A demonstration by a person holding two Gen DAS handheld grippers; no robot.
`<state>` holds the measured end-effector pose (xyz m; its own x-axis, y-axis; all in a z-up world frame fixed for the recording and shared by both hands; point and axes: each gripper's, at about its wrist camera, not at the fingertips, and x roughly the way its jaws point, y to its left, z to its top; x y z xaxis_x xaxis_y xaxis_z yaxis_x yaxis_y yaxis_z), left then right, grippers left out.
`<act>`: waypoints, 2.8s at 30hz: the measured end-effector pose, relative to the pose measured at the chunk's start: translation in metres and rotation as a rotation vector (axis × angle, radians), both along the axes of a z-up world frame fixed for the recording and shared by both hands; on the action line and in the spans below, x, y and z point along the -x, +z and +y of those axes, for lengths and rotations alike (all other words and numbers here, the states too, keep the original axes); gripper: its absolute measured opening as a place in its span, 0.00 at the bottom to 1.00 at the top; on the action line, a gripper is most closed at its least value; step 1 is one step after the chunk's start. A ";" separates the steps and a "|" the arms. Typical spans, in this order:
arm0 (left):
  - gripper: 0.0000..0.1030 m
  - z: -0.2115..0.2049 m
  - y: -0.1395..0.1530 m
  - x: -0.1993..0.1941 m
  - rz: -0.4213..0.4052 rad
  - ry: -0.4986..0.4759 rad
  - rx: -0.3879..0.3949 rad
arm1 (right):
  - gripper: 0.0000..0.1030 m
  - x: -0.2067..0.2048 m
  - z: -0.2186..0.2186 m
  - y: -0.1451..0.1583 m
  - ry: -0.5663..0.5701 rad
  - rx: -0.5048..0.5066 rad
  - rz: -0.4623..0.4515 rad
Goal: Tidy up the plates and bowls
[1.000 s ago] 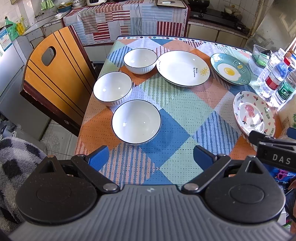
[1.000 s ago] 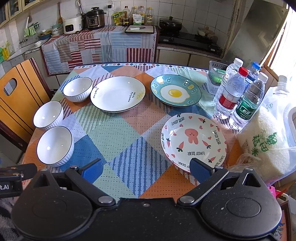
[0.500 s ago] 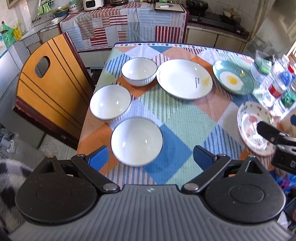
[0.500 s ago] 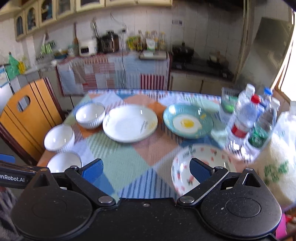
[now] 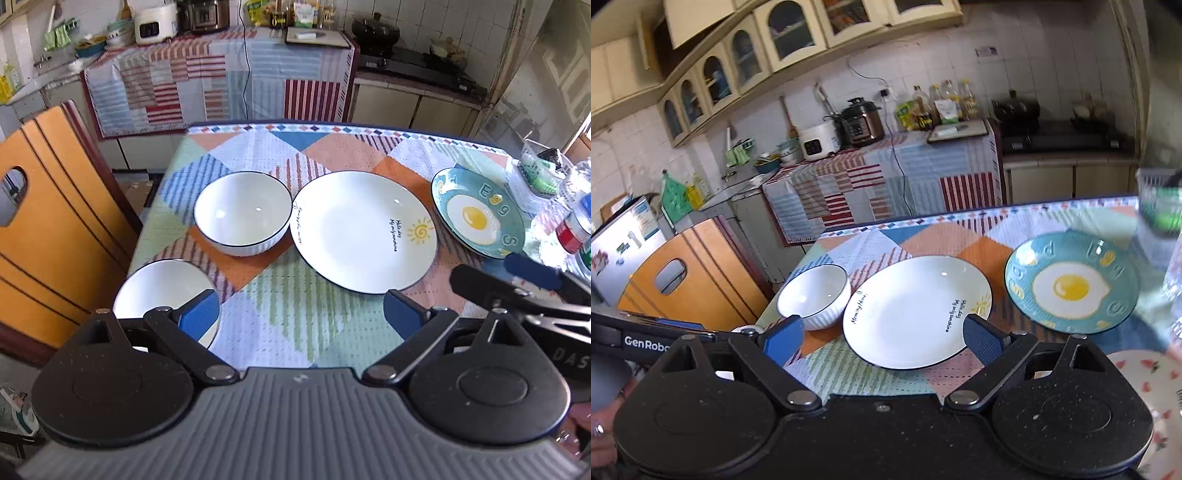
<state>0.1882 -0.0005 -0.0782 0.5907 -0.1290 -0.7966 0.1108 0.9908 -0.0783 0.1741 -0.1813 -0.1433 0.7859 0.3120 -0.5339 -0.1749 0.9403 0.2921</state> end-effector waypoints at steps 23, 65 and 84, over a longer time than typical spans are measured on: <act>0.69 -0.006 -0.104 -0.085 0.099 0.130 0.110 | 0.38 -0.086 -0.043 -0.110 -0.274 -0.219 0.225; 0.21 -0.003 -0.093 -0.014 0.242 -0.055 0.060 | 0.22 0.022 -0.041 -0.092 -0.099 -0.165 0.228; 0.23 -0.020 -0.115 -0.013 0.326 -0.097 -0.007 | 0.23 0.033 -0.033 -0.101 -0.085 0.047 0.258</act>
